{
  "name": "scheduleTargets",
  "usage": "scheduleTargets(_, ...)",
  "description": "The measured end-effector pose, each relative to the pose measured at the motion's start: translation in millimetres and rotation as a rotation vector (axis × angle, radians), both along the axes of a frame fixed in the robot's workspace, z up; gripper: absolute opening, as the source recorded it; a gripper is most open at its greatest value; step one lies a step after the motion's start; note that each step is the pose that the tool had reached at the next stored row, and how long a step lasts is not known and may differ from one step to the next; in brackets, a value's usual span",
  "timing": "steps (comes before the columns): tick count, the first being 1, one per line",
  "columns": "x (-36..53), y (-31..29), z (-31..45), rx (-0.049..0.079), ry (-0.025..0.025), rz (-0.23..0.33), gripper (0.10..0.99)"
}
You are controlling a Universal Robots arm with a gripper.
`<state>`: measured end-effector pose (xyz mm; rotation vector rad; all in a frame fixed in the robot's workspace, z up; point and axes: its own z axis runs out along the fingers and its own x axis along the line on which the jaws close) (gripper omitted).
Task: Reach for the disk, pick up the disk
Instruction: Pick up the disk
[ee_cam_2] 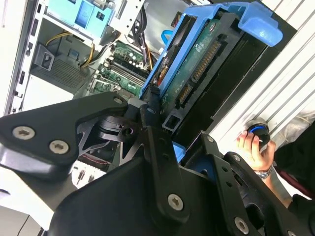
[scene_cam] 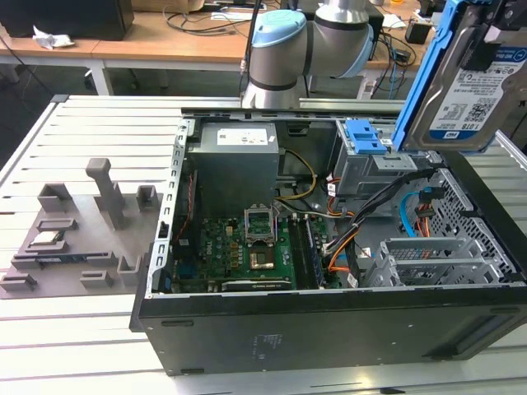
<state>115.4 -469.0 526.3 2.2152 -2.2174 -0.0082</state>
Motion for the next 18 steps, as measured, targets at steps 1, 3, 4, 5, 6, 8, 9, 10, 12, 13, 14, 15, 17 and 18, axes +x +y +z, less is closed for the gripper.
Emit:
scheduleTargets(1,-0.5,0.0,-1.2,0.0,0.0,0.0,0.365)
scheduleTargets(3,-0.9,0.0,-6.1,0.0,0.0,0.0,0.365)
scheduleTargets(4,-1.1,0.0,-8.1,0.0,0.0,0.0,0.365)
scheduleTargets(5,-1.6,0.0,-9.1,0.0,0.0,0.0,0.365)
scheduleTargets(6,-1.9,-0.1,-9.7,0.0,0.0,0.0,0.365)
scheduleTargets(8,-2.8,-0.3,-10.3,0.0,0.0,0.0,0.365)
scheduleTargets(9,-3.3,-0.4,-10.5,0.0,0.0,0.0,0.365)
scheduleTargets(10,-4.0,-0.5,-10.8,0.0,0.0,0.0,0.365)
scheduleTargets(12,-4.7,-0.7,-11.0,0.0,0.0,0.0,0.365)
scheduleTargets(13,-5.1,-0.7,-11.3,0.0,0.0,0.0,0.365)
scheduleTargets(14,-5.5,-0.7,-11.5,0.0,0.0,0.0,0.365)
scheduleTargets(15,-5.9,-0.7,-11.6,0.0,0.0,0.0,0.365)
scheduleTargets(17,-6.7,-0.7,-12.2,0.0,0.0,0.0,0.365)
scheduleTargets(18,-7.0,-0.7,-12.4,0.0,0.0,0.0,0.365)
